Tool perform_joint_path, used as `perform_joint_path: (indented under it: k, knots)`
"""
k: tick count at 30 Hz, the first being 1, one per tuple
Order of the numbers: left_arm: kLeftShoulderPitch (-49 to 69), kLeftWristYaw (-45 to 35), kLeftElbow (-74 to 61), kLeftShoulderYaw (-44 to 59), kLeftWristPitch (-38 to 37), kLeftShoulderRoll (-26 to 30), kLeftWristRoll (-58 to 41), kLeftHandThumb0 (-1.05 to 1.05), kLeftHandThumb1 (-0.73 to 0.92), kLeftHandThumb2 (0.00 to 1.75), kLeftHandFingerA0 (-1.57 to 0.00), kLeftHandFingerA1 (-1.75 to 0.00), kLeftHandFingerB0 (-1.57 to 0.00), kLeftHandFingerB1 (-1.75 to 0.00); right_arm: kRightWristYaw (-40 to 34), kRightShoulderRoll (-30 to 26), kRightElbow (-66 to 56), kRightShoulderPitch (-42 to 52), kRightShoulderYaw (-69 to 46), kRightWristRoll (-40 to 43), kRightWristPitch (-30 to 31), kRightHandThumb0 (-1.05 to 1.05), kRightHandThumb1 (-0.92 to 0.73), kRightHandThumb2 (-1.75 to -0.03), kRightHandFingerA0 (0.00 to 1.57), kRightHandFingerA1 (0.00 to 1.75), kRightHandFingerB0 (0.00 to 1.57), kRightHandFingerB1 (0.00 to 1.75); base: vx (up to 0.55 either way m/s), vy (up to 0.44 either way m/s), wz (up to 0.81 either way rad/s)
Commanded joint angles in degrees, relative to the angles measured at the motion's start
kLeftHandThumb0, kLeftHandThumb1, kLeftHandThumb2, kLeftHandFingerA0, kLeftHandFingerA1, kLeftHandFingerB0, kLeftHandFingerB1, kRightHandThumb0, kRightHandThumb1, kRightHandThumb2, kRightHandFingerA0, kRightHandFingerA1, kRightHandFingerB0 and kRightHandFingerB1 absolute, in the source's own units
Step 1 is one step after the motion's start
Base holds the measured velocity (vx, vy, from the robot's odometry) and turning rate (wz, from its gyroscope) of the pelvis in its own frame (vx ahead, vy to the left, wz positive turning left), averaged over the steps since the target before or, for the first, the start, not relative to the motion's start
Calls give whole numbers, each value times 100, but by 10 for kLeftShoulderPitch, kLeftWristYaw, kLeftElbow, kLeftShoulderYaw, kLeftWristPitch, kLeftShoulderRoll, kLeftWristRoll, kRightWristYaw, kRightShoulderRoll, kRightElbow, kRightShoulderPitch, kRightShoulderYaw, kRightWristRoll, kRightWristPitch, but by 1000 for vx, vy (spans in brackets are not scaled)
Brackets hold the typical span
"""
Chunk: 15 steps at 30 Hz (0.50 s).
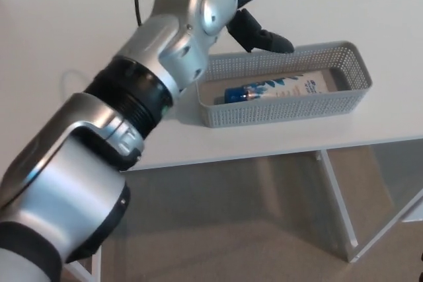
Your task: The robot walks towards a table in front, picks a shampoo with left hand and puts it in a small grey container
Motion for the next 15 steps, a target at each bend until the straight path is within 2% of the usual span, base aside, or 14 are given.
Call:
perform_joint_path:
  k: [1,4,5,6,7,8,9,10,11,14,15]
  knots:
    - [95,-103,-316,76,35,118,-24,-88,49,93,0,-1,0,-6,-4,-7,3,5,8,-12,-3,-23,-67,-59,68,48,59,44,0,0,0]
    - [100,-107,-329,78,42,119,-21,-88,49,93,0,-1,0,-6,-5,-7,3,5,9,-11,-3,-23,-67,-59,68,48,59,44,0,0,0]
    - [204,-135,-503,139,20,177,-57,-77,45,89,0,-13,0,-18,0,-11,6,6,9,-12,-3,-24,-65,-59,66,49,58,44,0,0,0]
    - [249,-148,-579,166,12,201,-73,-77,45,89,0,-13,0,-18,1,-13,7,7,10,-12,-3,-24,-65,-59,66,49,58,44,0,0,0]
    - [251,-149,-583,166,14,201,-72,-77,45,89,0,-13,0,-18,1,-13,7,7,10,-11,-3,-24,-65,-59,66,49,58,44,0,0,0]
    - [337,-177,-684,235,12,227,-126,-76,47,87,-3,-15,-4,-24,-1,-13,16,4,13,-15,-1,-24,-65,-59,66,48,58,44,0,0,0]
    - [348,-180,-697,244,13,230,-132,-76,47,87,-3,-15,-4,-24,-2,-13,17,4,13,-15,-1,-24,-65,-59,66,48,58,44,0,0,0]
    - [455,-210,-782,323,12,238,-183,-36,26,88,-1,-50,0,-47,-5,-14,20,6,16,-19,-1,-24,-65,-59,66,48,58,44,0,0,0]
    - [566,-222,-833,392,-28,233,-232,-33,27,89,-8,-51,-6,-49,-8,-17,24,9,21,-25,-3,-24,-66,-59,67,49,57,44,0,0,0]
    - [601,-220,-848,410,-41,234,-247,-33,27,89,-8,-51,-6,-49,-9,-18,26,10,23,-26,-3,-24,-66,-59,67,49,57,44,0,0,0]
    - [739,-224,-843,470,-133,210,-299,-68,45,77,-30,-45,-21,-39,-12,-17,33,17,26,-29,-5,-23,-68,-59,66,47,57,44,0,0,0]
